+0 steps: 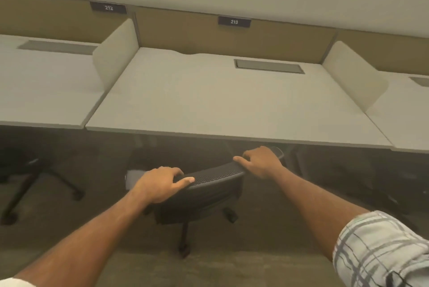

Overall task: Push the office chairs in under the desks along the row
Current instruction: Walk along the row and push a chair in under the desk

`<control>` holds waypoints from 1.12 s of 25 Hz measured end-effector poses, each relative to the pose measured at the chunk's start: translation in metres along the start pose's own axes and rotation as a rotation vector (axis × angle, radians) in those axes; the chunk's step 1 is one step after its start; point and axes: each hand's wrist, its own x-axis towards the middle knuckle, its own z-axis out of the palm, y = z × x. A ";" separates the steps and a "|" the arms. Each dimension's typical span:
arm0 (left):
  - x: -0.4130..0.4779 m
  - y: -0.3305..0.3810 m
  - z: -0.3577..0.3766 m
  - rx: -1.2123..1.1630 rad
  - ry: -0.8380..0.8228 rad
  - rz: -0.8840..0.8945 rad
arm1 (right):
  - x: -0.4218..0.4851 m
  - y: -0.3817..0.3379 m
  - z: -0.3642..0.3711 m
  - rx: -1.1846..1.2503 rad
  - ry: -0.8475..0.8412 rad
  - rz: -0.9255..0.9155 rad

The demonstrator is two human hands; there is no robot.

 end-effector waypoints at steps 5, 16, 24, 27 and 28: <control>-0.027 0.023 0.017 0.160 0.134 -0.033 | -0.010 0.025 0.015 -0.037 0.081 -0.110; -0.046 0.061 0.030 0.235 0.162 0.003 | -0.074 0.068 0.018 0.003 0.121 -0.216; -0.031 0.069 0.023 0.242 0.078 0.042 | -0.093 0.083 0.026 0.013 0.172 -0.156; -0.018 0.068 0.015 0.249 0.062 0.069 | -0.091 0.085 0.028 0.029 0.195 -0.123; -0.013 0.067 0.013 0.253 0.062 0.079 | -0.090 0.086 0.027 0.031 0.204 -0.112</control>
